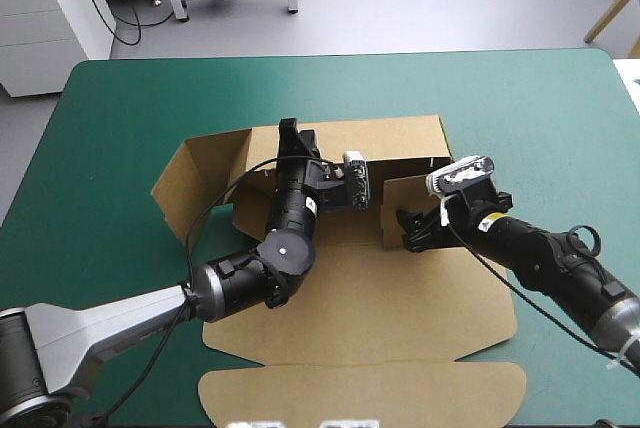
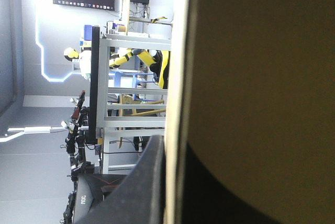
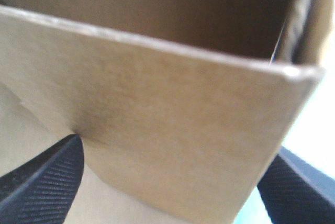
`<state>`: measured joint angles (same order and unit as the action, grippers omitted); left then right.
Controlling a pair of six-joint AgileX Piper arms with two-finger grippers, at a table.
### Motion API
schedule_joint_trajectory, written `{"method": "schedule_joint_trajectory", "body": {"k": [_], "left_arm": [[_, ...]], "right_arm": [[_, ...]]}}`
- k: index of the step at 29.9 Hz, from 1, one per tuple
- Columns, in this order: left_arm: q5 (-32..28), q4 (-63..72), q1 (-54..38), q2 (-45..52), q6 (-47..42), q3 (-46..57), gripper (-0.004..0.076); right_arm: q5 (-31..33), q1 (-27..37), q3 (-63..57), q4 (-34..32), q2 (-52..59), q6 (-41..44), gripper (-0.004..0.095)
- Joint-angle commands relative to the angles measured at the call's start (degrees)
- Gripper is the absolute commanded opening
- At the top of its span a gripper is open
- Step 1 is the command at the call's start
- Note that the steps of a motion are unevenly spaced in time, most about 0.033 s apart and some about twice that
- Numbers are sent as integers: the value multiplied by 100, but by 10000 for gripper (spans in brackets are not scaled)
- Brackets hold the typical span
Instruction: Fold the box
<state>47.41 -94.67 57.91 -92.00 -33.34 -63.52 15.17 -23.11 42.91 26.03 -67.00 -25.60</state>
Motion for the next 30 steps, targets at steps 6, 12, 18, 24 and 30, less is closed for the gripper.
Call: {"method": "schedule_joint_trajectory", "body": {"k": [6, 12, 18, 24, 30], "left_arm": [[230, -343, 27, 235, -115, -143, -10], [230, -358, 27, 235, -200, -143, -10], [230, -358, 27, 235, -200, -143, -10], [30, -358, 27, 235, -200, -143, 95], [-222, -390, -22, 235, -663, -143, 488]], "right_arm": [[-1003, -116, 150, -8, 94, 6, 554], [-1046, -116, 150, -8, 94, -316, -19], [-1195, -116, 171, -8, 94, -316, -14], [-1205, -116, 171, -8, 94, -316, -14], [-1221, -116, 171, -8, 94, -316, -14]]}}
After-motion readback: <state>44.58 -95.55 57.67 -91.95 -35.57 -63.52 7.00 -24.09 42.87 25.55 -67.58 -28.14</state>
